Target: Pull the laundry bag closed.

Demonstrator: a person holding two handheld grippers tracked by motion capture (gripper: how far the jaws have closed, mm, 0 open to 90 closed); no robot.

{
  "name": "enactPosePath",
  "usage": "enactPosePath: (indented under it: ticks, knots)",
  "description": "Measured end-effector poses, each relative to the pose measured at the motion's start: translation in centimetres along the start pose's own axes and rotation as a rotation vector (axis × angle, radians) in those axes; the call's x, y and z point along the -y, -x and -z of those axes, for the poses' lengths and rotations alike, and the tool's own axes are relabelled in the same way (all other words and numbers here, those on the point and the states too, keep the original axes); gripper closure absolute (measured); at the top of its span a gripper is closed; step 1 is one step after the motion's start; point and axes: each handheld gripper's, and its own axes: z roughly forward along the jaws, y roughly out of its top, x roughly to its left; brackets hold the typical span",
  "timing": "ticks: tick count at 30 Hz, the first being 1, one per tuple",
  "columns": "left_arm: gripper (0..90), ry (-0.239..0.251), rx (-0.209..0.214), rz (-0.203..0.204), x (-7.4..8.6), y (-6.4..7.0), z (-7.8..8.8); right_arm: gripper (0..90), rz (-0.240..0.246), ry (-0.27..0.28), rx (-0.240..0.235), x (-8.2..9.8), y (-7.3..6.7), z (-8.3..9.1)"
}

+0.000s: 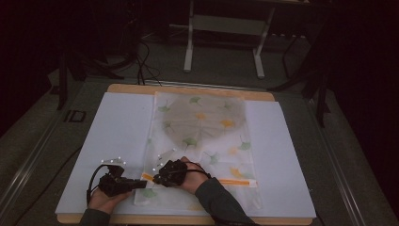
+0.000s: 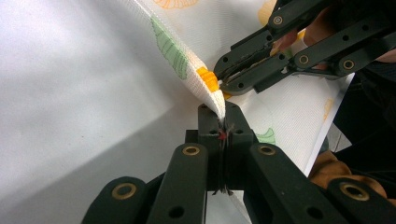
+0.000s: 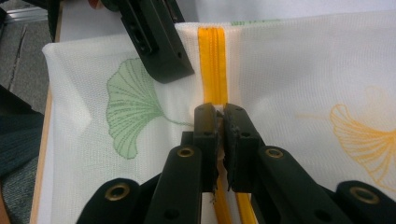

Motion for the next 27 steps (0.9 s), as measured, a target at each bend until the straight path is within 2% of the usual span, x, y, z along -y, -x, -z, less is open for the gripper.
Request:
enactPosePath:
  ticks: [27]
  knots:
    - [88.4, 0.017, 0.018, 0.013, 0.1, -0.2, 0.3, 84.7, 0.008, -0.036, 0.018, 1.3, 0.1, 1.0]
